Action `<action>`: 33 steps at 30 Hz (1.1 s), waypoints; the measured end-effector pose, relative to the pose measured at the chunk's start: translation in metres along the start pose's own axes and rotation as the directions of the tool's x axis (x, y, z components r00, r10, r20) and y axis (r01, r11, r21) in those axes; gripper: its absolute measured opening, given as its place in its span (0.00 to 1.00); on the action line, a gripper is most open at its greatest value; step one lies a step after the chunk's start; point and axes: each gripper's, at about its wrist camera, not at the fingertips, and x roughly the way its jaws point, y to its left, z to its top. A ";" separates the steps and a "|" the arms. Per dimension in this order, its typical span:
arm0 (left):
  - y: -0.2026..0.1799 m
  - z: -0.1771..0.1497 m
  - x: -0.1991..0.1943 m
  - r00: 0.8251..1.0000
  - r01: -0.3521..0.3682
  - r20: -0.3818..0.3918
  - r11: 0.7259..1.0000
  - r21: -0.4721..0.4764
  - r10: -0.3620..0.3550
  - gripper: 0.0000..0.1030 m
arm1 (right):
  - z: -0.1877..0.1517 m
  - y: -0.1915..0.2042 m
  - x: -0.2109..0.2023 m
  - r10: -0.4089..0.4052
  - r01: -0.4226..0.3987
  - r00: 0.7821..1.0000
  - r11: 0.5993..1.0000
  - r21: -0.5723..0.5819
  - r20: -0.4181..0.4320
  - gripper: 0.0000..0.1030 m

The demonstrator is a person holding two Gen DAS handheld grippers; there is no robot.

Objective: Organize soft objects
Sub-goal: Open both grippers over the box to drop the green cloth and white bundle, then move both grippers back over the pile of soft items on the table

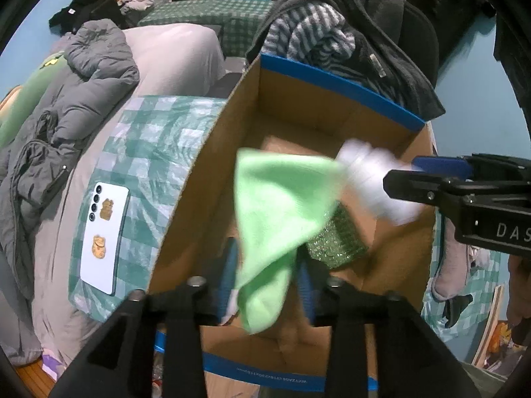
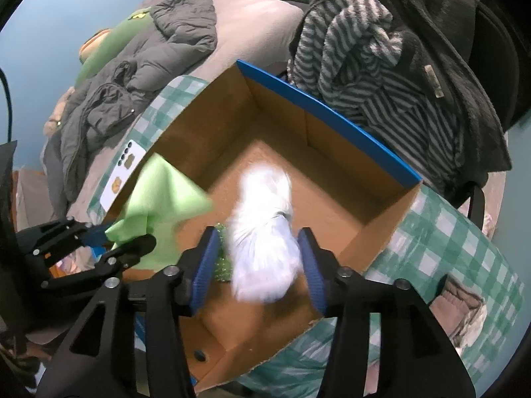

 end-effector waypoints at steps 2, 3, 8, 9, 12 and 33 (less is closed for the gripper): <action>0.000 0.000 -0.003 1.000 -0.003 0.008 1.000 -0.004 0.003 0.42 | -0.002 -0.001 -0.002 -0.003 0.003 1.000 1.000 0.001 0.000 0.55; -0.001 -0.001 -0.004 1.000 -0.003 0.008 1.000 -0.004 0.003 0.43 | -0.002 -0.001 -0.003 -0.008 0.008 1.000 1.000 0.002 0.001 0.57; -0.008 -0.003 -0.010 1.000 -0.002 0.005 1.000 -0.001 0.002 0.44 | -0.007 -0.005 -0.012 -0.015 0.015 1.000 1.000 0.012 0.015 0.58; -0.010 -0.004 -0.012 1.000 0.000 0.004 1.000 0.001 0.000 0.44 | -0.009 -0.006 -0.015 -0.017 0.017 1.000 1.000 0.014 0.018 0.58; -0.017 -0.005 -0.018 1.000 0.004 0.009 1.000 0.011 -0.004 0.44 | -0.013 -0.009 -0.022 -0.022 0.021 0.999 1.000 0.022 0.026 0.58; -0.088 -0.016 -0.053 0.998 0.050 0.018 0.992 0.113 -0.052 0.47 | -0.070 -0.053 -0.077 -0.078 0.072 0.996 0.992 0.107 0.049 0.61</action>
